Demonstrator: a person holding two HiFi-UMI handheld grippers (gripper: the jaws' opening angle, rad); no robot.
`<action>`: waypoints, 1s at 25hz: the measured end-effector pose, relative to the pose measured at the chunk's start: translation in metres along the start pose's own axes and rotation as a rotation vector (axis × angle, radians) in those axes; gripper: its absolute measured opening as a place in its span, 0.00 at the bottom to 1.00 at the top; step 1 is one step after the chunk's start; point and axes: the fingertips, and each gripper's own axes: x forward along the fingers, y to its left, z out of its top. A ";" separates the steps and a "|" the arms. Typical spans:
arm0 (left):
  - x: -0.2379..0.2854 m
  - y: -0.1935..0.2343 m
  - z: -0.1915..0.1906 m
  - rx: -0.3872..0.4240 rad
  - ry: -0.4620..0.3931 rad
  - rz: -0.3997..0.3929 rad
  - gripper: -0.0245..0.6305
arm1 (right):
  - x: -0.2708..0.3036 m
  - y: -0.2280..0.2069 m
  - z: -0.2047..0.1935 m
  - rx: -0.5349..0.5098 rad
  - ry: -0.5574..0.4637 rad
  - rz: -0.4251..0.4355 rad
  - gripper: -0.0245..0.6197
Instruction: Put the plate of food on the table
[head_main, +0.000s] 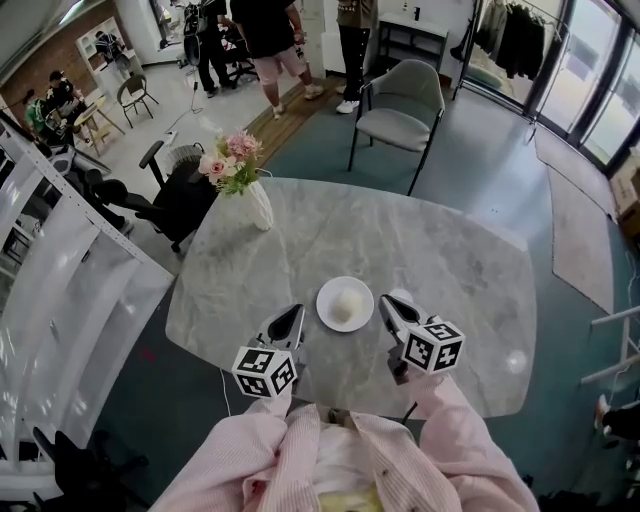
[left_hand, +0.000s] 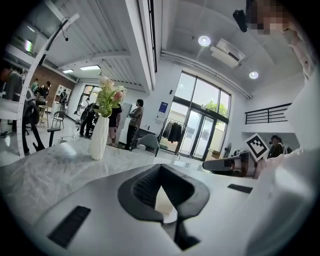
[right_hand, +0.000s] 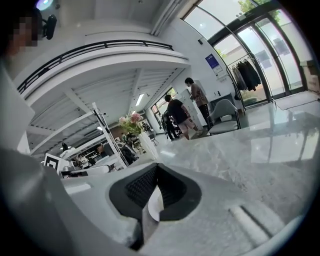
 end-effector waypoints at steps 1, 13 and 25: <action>-0.001 0.001 0.003 0.003 -0.011 0.003 0.03 | -0.002 0.001 0.003 -0.007 -0.012 0.004 0.05; -0.020 0.018 0.039 0.052 -0.131 0.062 0.03 | -0.022 0.008 0.033 -0.070 -0.160 0.023 0.05; -0.027 0.019 0.047 0.072 -0.154 0.087 0.03 | -0.028 0.001 0.041 -0.058 -0.202 0.019 0.05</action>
